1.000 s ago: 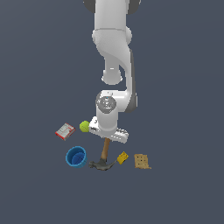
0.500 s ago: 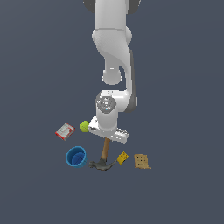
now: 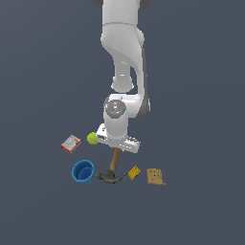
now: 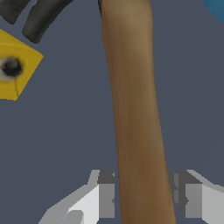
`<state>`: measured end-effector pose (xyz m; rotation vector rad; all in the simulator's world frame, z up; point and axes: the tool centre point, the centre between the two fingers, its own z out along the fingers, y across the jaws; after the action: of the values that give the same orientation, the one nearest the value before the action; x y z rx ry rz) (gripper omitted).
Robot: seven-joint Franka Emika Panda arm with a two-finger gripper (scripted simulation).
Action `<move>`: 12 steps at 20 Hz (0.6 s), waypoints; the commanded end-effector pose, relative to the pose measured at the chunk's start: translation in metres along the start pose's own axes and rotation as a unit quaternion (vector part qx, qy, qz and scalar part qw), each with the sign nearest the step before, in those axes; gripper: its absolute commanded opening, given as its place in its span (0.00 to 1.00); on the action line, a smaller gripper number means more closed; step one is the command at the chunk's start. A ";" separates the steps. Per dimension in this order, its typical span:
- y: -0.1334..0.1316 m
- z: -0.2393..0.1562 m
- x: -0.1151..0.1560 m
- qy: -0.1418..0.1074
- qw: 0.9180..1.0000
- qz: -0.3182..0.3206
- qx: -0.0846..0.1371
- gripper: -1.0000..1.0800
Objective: Pick up a designated object from a clutter of objects.
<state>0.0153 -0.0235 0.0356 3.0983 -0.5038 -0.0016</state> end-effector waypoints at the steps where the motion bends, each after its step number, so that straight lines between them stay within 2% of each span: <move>1: 0.004 -0.012 -0.002 0.002 1.000 0.000 0.001 0.00; 12: 0.033 -0.089 -0.027 0.002 1.000 -0.001 0.001 0.00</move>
<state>-0.0164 -0.0425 0.1106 3.1002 -0.5010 -0.0022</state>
